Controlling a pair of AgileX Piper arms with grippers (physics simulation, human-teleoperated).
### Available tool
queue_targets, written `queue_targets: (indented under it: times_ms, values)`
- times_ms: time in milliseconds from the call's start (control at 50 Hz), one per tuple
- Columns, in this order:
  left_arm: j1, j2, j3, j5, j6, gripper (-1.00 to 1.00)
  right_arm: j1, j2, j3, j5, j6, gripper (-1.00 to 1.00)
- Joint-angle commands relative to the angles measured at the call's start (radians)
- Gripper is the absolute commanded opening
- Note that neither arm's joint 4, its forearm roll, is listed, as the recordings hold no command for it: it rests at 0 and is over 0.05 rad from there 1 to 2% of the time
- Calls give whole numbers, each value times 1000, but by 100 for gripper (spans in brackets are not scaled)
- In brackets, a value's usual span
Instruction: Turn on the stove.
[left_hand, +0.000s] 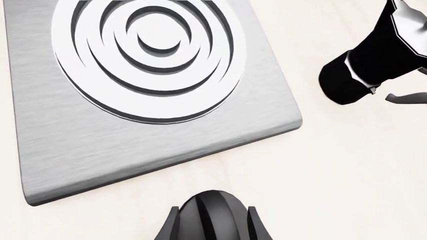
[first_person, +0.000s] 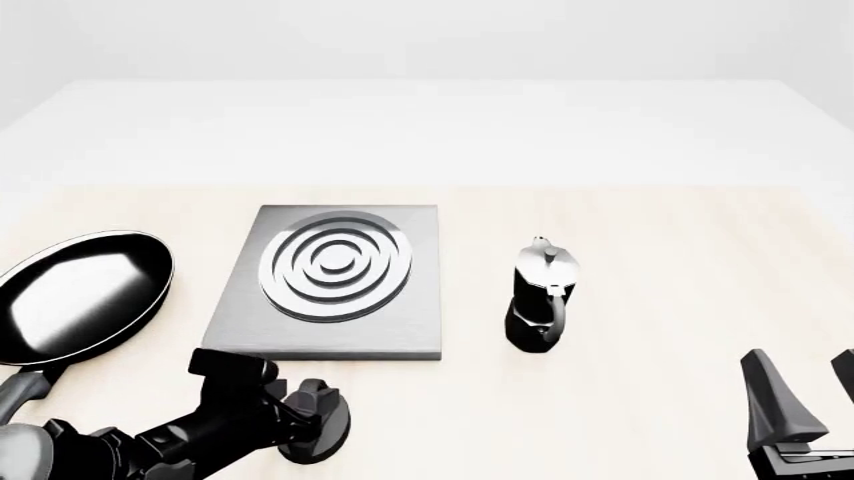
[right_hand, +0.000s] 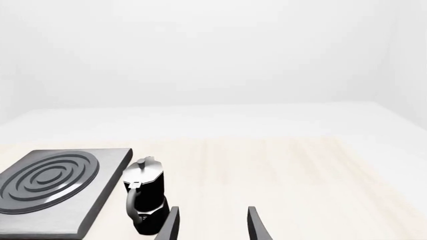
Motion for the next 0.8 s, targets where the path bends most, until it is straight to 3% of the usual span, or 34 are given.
queue_targets:
  times_ms: [20, 100, 320, 560, 800]
  values:
    - [2, 59, -3, -40, 4, 100, 2, 2, 0, 0, 2, 100]
    - [5, 67, -5, -45, 11, 100, 2, 1, 0, 1, 3, 100]
    - [89, -82, 7, 44, 51, 100, 3, 1, 0, -1, 2, 100]
    - [159, -114, 23, 55, 70, 100, 4, -1, 0, -1, -2, 100]
    - [176, -124, 28, 54, 66, 100, 4, -1, 0, -1, -6, 100]
